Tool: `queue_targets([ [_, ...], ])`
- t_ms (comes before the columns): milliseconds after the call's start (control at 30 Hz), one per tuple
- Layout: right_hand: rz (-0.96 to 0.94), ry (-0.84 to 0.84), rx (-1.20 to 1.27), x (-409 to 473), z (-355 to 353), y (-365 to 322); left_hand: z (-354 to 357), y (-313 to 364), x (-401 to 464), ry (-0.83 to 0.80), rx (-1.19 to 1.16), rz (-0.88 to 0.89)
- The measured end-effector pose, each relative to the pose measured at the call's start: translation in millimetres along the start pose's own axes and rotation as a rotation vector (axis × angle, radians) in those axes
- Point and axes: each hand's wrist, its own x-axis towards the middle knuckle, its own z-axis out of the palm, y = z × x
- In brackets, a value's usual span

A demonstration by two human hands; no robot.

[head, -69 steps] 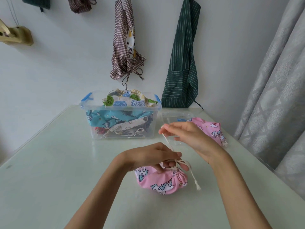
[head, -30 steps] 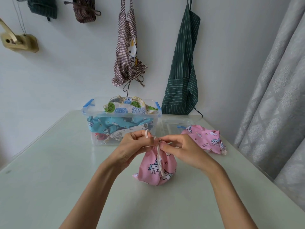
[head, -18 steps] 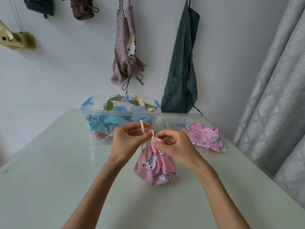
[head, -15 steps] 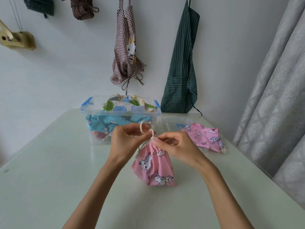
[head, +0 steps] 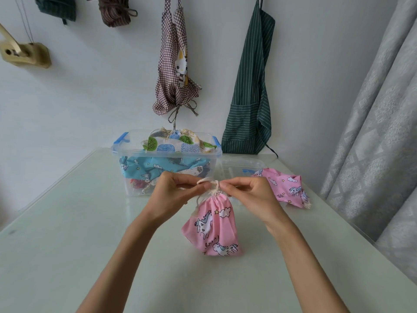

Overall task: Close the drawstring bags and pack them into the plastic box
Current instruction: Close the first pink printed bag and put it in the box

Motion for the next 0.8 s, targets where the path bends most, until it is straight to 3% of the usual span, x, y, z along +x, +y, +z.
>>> queue_targets([
  [233, -0.091, -0.101, -0.23, -1.9, -20.5, -0.5, -28.5, 3.3, 1.5, -0.033, 0.227, 0.037],
  [600, 0.035, -0.297, -0.487, -7.3, -33.8, 3.2, -37.0, -5.8, 0.3, -0.239, 0.328, -0.018],
  [800, 0.029, -0.308, -0.455, -6.6, -29.4, -1.5, -39.3, -0.6, 2.0, -0.141, 0.432, -0.03],
])
